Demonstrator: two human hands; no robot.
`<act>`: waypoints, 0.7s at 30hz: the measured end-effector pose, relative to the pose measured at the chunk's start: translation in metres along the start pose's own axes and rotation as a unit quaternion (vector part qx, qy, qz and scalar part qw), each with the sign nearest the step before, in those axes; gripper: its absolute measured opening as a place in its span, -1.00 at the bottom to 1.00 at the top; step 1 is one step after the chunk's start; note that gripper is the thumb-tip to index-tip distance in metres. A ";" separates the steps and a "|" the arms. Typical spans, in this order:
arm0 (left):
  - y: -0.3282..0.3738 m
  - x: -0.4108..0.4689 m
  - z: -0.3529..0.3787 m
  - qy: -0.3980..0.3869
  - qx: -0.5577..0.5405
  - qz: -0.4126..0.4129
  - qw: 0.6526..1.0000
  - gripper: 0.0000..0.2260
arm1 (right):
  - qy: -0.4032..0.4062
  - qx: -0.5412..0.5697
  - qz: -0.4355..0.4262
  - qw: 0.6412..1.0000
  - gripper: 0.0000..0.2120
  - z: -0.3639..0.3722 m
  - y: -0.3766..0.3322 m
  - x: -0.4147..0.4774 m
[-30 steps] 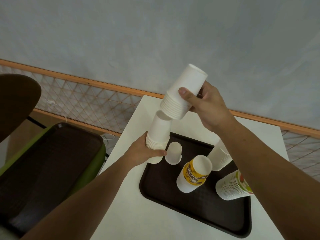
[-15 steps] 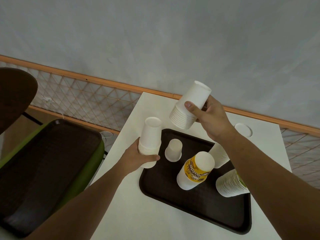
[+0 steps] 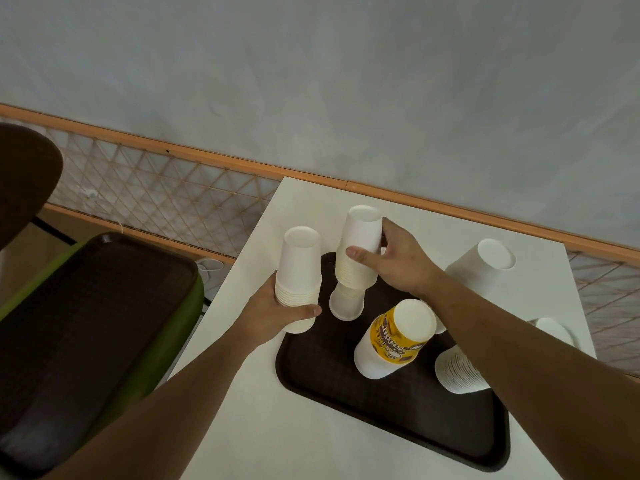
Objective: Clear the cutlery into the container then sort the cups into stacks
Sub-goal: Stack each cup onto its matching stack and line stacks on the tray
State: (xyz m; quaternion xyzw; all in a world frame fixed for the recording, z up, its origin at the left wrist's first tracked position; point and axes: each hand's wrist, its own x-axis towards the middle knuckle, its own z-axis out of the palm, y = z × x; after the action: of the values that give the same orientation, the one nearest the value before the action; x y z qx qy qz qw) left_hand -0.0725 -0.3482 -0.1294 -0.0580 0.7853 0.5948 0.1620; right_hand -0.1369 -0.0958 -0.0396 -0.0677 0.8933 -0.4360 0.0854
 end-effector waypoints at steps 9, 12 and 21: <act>-0.002 -0.001 0.000 0.001 0.011 0.005 1.000 -0.30 | -0.038 0.010 0.009 0.999 -0.36 0.019 0.023 0.002; -0.005 0.001 -0.002 -0.001 0.006 0.008 1.000 -0.26 | -0.064 0.010 0.017 0.998 -0.36 0.026 0.032 0.001; 0.004 0.005 -0.001 -0.015 0.023 0.020 0.999 -0.21 | -0.130 -0.024 0.045 0.990 -0.32 0.032 0.050 0.002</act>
State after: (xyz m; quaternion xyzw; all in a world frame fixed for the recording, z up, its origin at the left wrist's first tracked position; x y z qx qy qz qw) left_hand -0.0783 -0.3476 -0.1271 -0.0292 0.7972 0.5805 0.1630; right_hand -0.1341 -0.0900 -0.0982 -0.0852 0.8869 -0.3979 0.2188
